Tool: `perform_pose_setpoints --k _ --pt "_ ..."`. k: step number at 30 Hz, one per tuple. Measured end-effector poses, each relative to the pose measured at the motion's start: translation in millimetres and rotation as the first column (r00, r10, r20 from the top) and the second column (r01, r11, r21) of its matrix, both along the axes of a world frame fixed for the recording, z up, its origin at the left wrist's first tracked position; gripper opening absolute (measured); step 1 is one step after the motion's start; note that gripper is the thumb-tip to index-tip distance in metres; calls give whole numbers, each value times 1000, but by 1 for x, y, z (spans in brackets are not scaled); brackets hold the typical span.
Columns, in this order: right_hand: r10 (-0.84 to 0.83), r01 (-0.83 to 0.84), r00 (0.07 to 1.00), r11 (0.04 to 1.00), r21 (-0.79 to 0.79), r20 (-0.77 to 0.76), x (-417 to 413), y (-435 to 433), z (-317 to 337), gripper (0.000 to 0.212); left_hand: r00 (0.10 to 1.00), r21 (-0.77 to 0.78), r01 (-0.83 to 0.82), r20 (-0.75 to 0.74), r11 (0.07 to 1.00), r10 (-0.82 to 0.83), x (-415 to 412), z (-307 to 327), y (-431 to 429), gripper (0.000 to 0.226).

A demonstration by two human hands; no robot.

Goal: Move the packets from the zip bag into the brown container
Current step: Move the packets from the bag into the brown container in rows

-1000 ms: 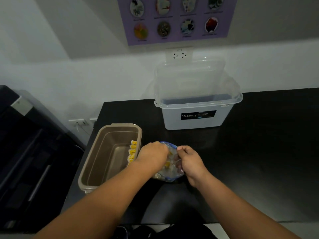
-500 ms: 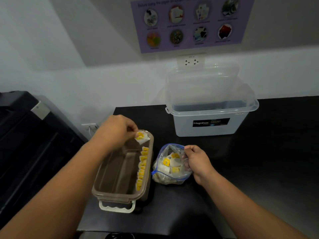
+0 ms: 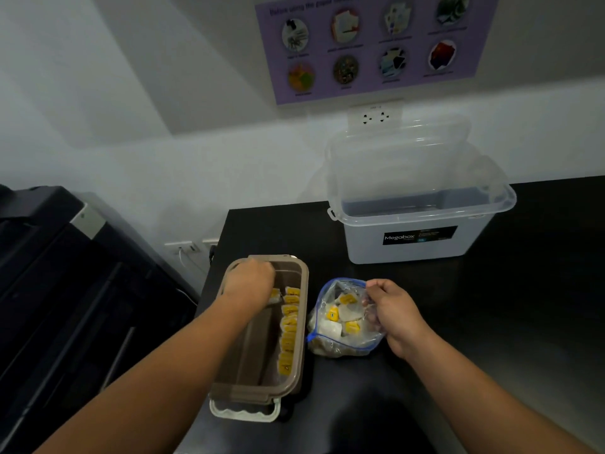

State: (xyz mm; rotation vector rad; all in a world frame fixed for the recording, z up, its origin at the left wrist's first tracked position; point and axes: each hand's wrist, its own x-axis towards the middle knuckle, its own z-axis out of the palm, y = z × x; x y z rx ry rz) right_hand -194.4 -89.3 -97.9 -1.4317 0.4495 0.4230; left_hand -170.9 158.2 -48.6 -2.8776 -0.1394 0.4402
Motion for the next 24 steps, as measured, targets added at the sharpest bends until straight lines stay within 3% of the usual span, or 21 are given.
perform_pose_setpoints --k 5,17,21,22,24 --pt "0 0 1000 1000 3 7 -2 0 1 12 999 -104 -38 20 994 41 1 -17 -1 9" --pt "23 -23 1000 1000 -6 2 -6 -2 1 12 991 -159 -106 70 982 118 -8 -26 7 9" --pt "35 -35 999 999 4 1 -6 -2 3 12 981 -238 -191 -61 952 182 2 -4 5 13" --pt "37 -37 999 999 5 1 -6 -2 3 12 979 -276 -203 -29 939 204 0 4 3 13" --pt "44 -44 999 999 -3 4 -6 -2 3 12 962 -370 -108 196 923 191 -11 16 -2 11"
